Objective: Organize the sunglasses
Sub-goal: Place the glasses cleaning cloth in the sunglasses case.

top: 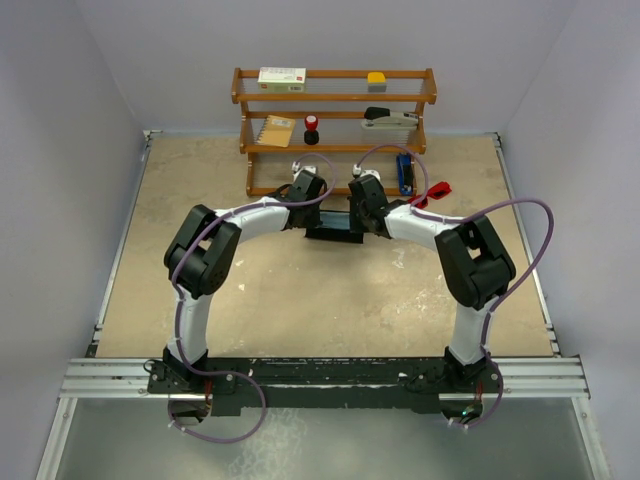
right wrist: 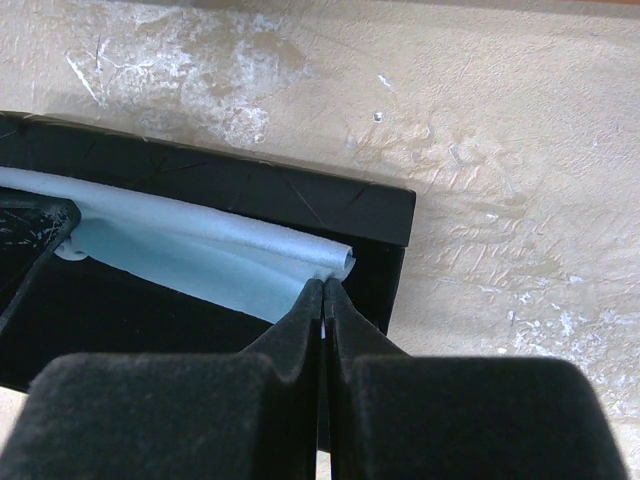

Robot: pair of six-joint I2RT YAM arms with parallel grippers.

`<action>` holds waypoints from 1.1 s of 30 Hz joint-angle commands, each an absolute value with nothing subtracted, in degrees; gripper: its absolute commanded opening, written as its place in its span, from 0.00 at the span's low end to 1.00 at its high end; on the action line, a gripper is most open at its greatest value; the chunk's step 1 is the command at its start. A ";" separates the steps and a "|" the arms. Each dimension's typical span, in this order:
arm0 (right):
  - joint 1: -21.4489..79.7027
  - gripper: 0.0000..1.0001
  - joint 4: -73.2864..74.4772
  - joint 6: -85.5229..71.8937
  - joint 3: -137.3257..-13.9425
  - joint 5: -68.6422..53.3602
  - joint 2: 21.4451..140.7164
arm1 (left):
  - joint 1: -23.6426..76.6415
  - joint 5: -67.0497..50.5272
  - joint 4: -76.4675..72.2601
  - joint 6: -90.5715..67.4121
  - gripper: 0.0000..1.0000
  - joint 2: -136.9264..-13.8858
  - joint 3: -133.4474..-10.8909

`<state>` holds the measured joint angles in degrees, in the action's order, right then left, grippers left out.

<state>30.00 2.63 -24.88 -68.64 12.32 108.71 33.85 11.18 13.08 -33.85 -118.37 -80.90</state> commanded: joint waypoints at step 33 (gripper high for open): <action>30.93 0.00 2.97 -25.05 -68.71 13.08 108.81 | 33.91 10.80 14.08 -33.52 0.00 -114.87 -81.20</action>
<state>30.61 2.68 -24.95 -68.64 12.40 109.45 33.85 10.61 15.31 -33.43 -118.37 -81.89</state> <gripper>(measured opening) 0.004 0.003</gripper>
